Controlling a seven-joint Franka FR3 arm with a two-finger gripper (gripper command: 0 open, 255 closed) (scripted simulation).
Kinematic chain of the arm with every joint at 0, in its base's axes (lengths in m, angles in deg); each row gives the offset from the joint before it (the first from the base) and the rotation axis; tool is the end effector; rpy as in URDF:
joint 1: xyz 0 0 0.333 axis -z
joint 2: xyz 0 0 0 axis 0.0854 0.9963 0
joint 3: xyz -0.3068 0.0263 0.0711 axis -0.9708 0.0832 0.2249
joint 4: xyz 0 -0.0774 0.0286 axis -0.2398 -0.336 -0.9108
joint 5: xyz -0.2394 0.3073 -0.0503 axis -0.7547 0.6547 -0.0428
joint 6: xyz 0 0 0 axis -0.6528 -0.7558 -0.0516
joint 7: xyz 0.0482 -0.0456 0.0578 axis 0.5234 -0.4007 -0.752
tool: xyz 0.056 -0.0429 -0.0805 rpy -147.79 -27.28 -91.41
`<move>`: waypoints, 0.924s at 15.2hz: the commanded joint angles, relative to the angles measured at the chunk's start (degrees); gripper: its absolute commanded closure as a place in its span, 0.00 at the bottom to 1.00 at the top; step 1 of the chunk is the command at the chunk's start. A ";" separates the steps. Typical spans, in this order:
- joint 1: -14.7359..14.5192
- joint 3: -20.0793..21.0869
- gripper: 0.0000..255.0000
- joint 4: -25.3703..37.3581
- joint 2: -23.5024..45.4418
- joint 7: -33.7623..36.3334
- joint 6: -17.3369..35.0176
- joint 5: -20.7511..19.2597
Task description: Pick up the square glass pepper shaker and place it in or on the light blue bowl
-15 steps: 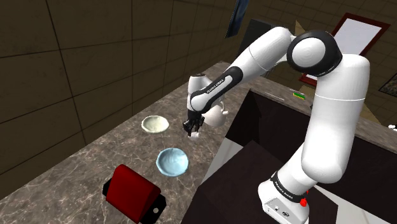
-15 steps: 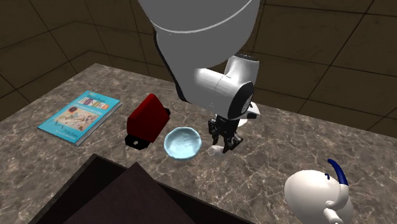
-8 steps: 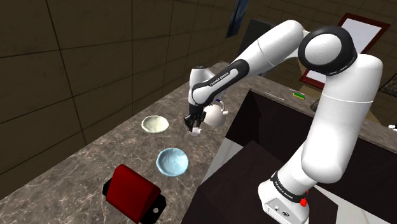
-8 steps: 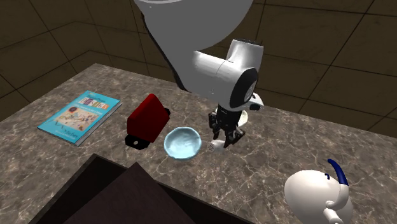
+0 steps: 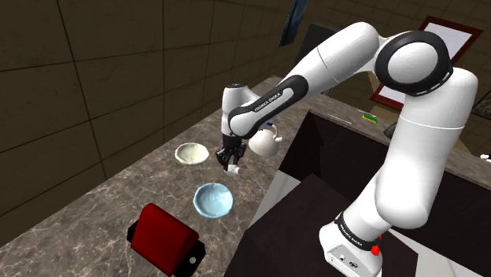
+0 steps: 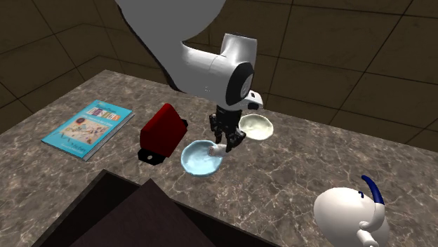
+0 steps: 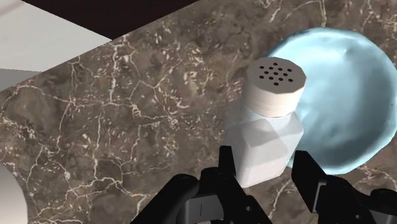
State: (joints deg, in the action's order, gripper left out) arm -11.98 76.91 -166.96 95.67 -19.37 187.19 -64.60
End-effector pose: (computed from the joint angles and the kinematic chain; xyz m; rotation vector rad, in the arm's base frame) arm 0.5084 0.1356 0.2104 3.0883 -0.1628 -0.2831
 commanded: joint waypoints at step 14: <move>-6.80 2.30 1.00 4.27 8.33 9.52 4.11 -0.92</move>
State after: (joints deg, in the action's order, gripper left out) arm -18.76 79.35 -162.85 103.26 -9.84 190.72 -65.36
